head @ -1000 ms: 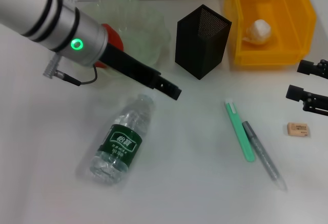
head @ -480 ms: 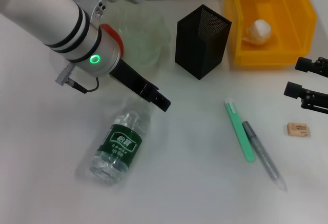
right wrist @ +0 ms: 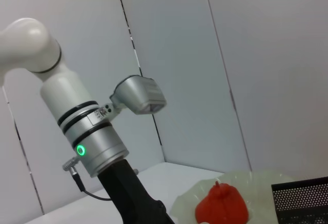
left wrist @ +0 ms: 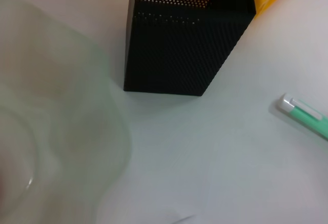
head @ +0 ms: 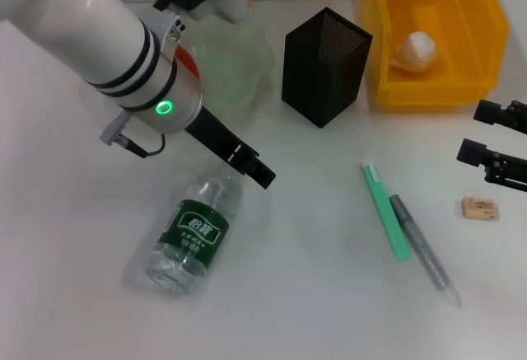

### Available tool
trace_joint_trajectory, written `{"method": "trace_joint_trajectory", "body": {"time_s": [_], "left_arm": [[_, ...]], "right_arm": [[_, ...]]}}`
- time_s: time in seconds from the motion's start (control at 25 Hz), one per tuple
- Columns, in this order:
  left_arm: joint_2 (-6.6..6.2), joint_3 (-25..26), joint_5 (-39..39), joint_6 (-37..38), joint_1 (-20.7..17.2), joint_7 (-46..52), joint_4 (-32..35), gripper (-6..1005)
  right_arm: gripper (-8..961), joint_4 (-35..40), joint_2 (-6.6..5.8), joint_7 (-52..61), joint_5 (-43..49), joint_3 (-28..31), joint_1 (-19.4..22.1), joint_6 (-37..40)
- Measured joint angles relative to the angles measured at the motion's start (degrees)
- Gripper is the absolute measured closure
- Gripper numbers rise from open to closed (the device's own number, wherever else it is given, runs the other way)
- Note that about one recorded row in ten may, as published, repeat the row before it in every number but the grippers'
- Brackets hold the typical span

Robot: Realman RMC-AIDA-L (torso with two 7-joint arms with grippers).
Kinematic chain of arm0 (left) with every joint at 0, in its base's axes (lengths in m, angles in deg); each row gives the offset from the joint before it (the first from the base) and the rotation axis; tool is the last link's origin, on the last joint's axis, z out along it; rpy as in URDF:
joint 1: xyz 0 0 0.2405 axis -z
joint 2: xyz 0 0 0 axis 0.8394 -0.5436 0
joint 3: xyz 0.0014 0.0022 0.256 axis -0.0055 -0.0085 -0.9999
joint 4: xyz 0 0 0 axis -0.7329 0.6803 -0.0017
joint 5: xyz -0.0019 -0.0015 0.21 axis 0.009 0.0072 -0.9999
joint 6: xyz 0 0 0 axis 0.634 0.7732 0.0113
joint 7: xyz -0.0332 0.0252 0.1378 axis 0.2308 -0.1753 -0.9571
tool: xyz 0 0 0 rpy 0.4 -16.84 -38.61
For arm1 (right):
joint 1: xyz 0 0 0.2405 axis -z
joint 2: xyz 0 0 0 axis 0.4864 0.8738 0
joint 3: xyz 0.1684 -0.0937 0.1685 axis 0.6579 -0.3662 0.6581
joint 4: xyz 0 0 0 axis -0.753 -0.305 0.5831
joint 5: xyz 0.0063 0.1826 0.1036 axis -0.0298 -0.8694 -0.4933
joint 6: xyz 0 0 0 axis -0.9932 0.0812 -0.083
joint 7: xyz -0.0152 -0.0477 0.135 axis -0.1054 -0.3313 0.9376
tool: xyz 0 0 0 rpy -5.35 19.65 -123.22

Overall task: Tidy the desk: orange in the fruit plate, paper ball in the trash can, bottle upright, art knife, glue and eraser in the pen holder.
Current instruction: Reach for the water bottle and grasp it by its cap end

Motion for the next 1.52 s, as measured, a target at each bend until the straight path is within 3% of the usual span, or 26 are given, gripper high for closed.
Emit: {"method": "trace_joint_trajectory", "body": {"time_s": [1.32,1.52], "left_arm": [[0.00,-4.9,-2.8,-4.2,0.0,0.9,0.2,305],[0.00,-7.9,-2.8,-6.3,-0.2,1.5,-0.3,309]], "right_arm": [[185,-2.1,0.00,-0.9,0.0,0.6,0.9,0.3],[185,-2.1,0.00,-1.0,0.0,0.7,0.9,0.3]]}}
